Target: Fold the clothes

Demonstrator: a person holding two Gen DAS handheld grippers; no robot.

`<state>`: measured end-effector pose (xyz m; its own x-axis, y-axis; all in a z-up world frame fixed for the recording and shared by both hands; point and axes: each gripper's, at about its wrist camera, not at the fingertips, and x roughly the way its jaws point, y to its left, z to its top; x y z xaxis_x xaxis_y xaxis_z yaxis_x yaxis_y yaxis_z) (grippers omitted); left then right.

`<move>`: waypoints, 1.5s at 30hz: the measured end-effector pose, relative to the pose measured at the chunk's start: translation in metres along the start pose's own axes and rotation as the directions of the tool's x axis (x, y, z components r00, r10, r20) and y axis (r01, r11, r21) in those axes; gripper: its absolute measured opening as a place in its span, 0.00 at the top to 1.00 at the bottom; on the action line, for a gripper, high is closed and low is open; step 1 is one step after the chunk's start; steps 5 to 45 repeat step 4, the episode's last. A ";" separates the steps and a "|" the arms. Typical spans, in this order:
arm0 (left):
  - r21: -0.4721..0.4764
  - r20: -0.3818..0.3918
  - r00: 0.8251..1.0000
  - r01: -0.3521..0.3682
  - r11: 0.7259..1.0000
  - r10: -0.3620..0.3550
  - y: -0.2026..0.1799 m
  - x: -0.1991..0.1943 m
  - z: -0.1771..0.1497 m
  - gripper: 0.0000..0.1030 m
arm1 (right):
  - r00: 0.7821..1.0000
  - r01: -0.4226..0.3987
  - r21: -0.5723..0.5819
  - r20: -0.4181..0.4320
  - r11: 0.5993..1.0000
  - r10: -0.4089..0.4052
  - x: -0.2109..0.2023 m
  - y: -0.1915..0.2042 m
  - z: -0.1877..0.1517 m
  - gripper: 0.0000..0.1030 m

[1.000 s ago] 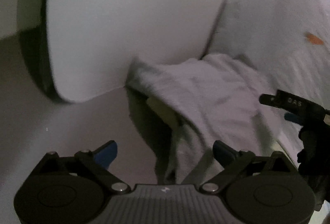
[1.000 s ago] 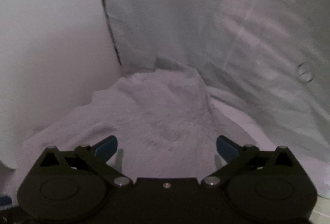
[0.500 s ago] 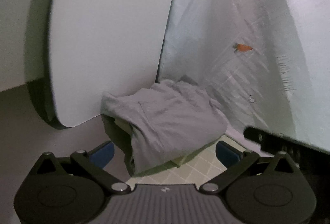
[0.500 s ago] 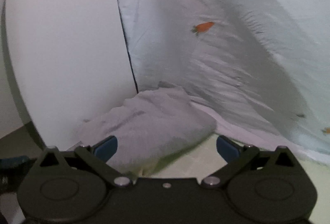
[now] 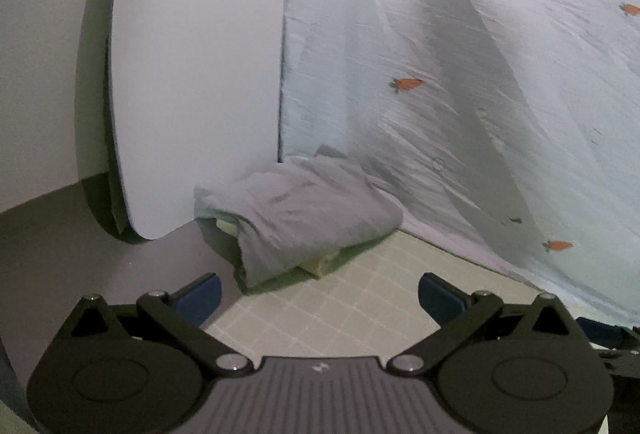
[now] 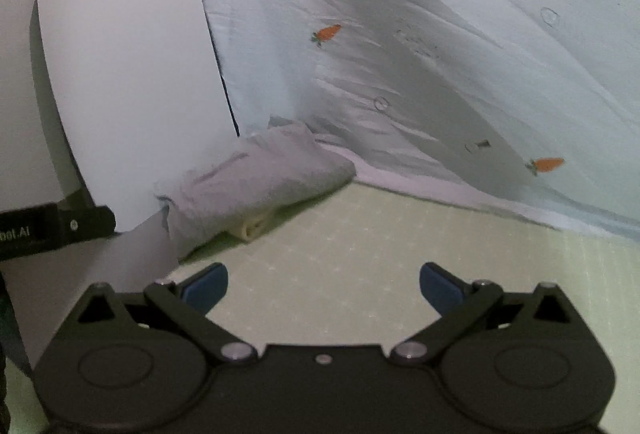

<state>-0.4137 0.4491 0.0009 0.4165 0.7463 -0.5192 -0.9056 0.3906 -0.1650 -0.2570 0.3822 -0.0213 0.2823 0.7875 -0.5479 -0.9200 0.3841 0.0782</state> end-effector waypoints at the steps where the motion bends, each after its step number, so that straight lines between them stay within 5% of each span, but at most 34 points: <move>1: 0.003 0.001 1.000 0.003 1.000 -0.003 -0.004 -0.004 -0.003 0.00 | 1.000 0.005 -0.001 -0.002 1.000 -0.005 -0.003 -0.003 -0.004 0.00; 45: 0.007 0.003 1.000 0.009 1.000 -0.009 -0.016 -0.014 -0.010 0.00 | 1.000 0.010 -0.004 0.002 1.000 -0.010 -0.015 -0.011 -0.012 0.00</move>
